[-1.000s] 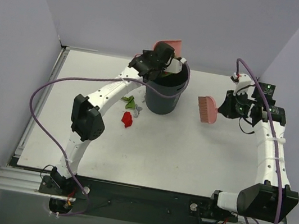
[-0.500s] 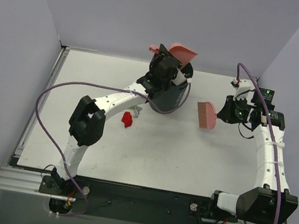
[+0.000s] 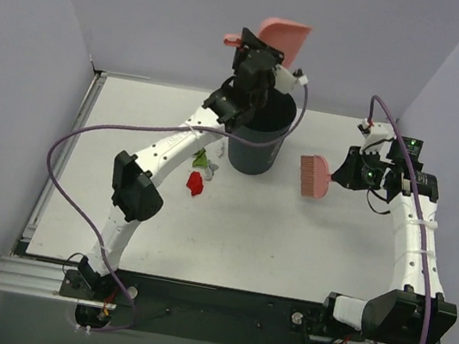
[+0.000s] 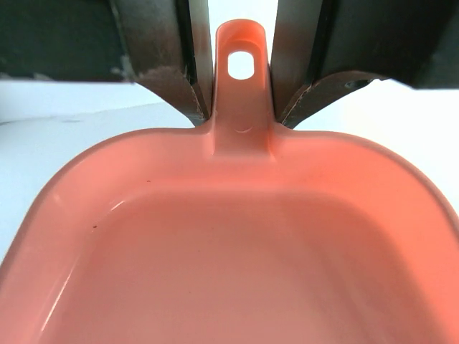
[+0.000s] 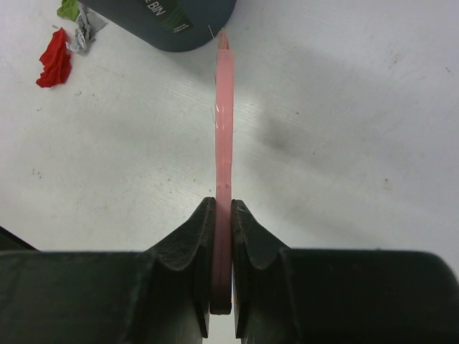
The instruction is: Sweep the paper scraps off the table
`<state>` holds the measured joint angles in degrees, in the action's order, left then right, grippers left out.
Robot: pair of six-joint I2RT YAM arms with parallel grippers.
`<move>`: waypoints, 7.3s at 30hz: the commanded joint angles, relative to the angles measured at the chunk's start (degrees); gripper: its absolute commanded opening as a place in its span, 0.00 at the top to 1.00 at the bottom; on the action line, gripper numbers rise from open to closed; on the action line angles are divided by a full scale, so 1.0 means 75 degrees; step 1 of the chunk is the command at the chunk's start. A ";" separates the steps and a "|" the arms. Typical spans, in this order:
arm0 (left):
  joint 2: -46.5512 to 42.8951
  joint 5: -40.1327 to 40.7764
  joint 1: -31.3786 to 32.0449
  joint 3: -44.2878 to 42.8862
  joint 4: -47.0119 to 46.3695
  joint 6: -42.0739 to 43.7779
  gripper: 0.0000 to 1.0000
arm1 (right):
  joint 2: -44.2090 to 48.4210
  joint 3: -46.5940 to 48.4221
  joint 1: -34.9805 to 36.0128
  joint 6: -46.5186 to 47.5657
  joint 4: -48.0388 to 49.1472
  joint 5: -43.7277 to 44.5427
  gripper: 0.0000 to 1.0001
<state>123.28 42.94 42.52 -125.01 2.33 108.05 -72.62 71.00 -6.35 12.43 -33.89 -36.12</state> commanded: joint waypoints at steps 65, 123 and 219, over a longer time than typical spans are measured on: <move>-0.3708 -0.6652 -0.4721 0.5114 0.9290 -1.0518 1.00 | -0.2546 0.3430 0.5252 -0.0181 -0.0170 0.3865 1.00; -0.4180 -0.5479 -0.3057 0.9437 0.7753 -0.8864 1.00 | -0.6278 0.5802 0.8241 0.1671 -0.1505 0.4958 1.00; -0.5305 -0.4811 -0.2670 1.0375 0.7002 -1.0118 1.00 | -0.6244 0.6169 0.7888 0.4038 -0.1997 0.5472 1.00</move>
<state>85.84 5.58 23.09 -48.03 55.20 30.76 -121.14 120.22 48.64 43.53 -47.11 3.92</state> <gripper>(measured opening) 0.406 0.077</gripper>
